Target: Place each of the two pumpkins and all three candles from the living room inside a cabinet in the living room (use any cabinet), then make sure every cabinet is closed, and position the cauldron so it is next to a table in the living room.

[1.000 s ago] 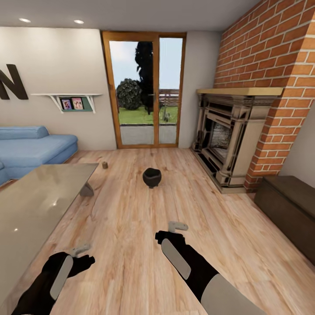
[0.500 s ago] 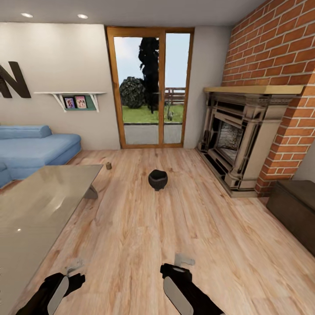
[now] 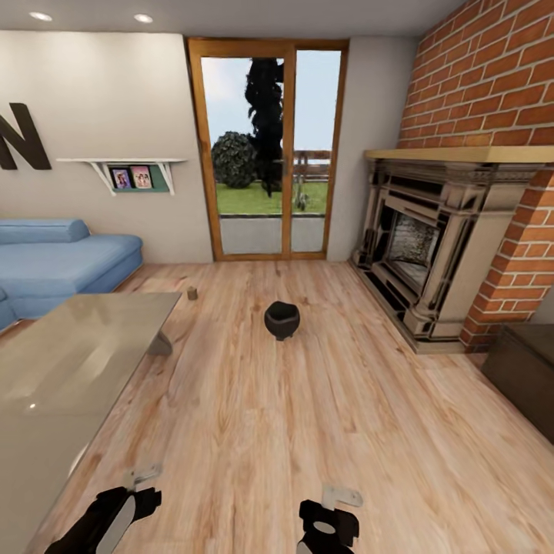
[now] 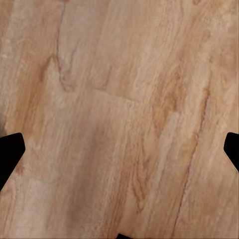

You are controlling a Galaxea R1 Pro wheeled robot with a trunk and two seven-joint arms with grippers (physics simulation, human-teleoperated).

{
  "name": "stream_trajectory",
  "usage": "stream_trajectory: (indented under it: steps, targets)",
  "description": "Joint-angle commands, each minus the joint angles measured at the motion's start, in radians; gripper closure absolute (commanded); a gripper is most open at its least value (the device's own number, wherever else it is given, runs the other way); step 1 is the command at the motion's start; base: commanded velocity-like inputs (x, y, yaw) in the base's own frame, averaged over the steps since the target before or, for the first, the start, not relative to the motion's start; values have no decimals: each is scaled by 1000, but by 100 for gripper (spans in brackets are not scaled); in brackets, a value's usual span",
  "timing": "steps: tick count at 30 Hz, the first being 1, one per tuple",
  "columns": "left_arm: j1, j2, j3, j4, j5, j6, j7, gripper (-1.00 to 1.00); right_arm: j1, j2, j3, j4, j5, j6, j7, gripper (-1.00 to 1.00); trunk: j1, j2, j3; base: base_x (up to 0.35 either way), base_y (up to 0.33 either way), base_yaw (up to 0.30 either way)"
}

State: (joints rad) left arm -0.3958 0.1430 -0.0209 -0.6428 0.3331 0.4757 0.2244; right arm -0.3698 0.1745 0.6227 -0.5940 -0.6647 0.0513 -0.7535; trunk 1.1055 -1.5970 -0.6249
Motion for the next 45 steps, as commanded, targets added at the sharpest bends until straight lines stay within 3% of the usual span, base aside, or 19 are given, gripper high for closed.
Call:
stream_trajectory:
  steps: [1, 45]
  targets:
    - [0, 0, -1, 0, 0, 0, 0, -100, 0, 0, -1, 3, 0, -2, 0, -100, 0, 0, 0, 318, 26, 0]
    - [0, 1, -4, 0, 0, -2, 0, -100, 0, 0, -1, 62, -1, -43, 0, -100, 0, 0, 0, 319, -42, 0]
